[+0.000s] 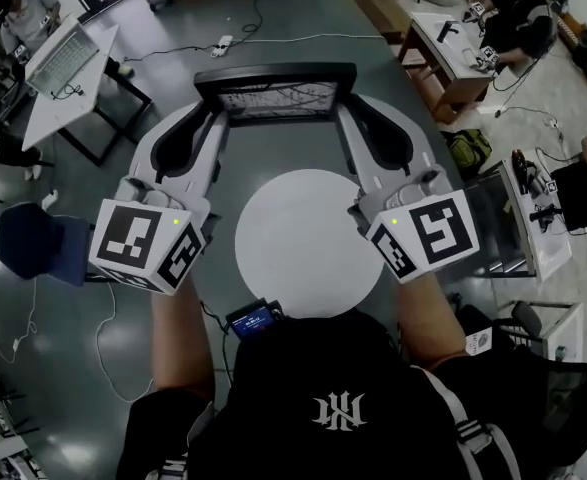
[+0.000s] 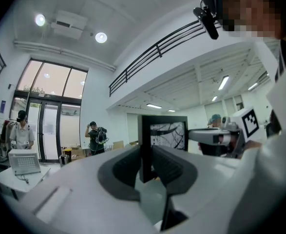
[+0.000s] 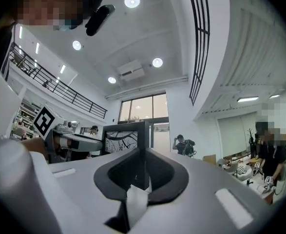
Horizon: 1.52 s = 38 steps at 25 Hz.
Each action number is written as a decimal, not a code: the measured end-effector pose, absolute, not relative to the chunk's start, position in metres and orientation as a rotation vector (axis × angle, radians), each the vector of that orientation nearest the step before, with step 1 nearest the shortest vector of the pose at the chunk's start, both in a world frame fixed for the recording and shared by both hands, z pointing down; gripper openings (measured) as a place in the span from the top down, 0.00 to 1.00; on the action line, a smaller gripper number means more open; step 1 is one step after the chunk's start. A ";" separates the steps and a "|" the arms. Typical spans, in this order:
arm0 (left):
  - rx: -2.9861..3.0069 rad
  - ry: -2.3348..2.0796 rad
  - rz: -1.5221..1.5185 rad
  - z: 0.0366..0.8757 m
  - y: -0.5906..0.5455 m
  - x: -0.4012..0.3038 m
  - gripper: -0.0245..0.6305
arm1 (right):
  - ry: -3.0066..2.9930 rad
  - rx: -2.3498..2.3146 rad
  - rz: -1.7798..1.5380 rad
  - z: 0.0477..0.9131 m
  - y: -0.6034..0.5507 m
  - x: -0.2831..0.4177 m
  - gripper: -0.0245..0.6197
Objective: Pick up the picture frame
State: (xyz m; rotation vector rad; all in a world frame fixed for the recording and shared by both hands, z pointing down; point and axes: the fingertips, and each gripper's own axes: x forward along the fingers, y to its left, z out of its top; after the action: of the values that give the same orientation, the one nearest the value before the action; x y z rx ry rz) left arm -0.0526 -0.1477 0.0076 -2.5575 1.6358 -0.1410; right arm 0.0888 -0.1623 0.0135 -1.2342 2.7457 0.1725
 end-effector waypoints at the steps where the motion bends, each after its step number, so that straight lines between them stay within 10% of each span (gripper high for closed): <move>1: -2.552 1.625 -0.135 0.000 -0.143 -0.050 0.85 | 2.728 -1.236 0.189 0.006 -0.158 0.091 0.91; 38: -2.460 1.503 -0.068 -0.071 -0.138 0.024 0.85 | 2.523 -1.192 0.341 -0.069 -0.149 0.168 0.92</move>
State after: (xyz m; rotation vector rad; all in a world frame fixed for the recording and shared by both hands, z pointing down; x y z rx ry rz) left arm 0.0236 -0.1382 -0.0709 -2.4600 1.5029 -0.0680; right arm 0.1683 -0.1487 -0.0693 -1.1925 2.5227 0.3413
